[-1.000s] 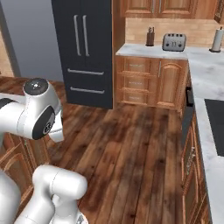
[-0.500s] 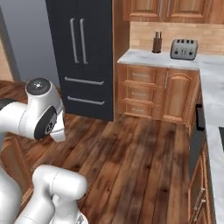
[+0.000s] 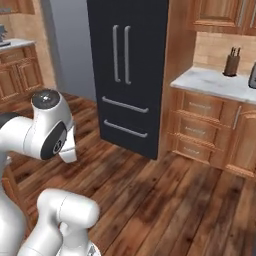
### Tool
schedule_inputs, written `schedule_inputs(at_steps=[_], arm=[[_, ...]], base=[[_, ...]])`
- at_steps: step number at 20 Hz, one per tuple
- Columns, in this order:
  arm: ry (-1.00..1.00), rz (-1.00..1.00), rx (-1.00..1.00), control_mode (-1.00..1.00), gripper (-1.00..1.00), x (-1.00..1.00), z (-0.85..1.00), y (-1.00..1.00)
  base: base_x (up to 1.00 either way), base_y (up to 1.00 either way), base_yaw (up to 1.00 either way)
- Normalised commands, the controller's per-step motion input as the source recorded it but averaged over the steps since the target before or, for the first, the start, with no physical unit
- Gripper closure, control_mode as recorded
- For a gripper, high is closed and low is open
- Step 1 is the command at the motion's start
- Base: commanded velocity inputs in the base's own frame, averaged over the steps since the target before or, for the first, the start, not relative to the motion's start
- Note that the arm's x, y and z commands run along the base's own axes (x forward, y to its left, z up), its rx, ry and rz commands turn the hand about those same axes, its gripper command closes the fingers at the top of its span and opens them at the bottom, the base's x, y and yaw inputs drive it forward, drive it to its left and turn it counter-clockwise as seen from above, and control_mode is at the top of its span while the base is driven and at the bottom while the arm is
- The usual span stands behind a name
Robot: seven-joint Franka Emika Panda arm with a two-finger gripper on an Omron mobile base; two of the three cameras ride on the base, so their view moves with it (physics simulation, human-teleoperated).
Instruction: Retrieve the tupperware and aluminum foil from the cabinet and place them on the dining counter near the plate with fish and lemon to prepare for storing leftovers.
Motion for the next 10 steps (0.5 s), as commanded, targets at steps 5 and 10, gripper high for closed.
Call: schedule_inputs(at_steps=[5,10], arm=[[0.0,0.0,0.0,1.0,-1.0,0.0,0.0,0.0],[0.0,0.0,0.0,1.0,-1.0,0.0,0.0,0.0]], base=[[0.92,-0.18,0.67],[0.82,-0.3,0.71]])
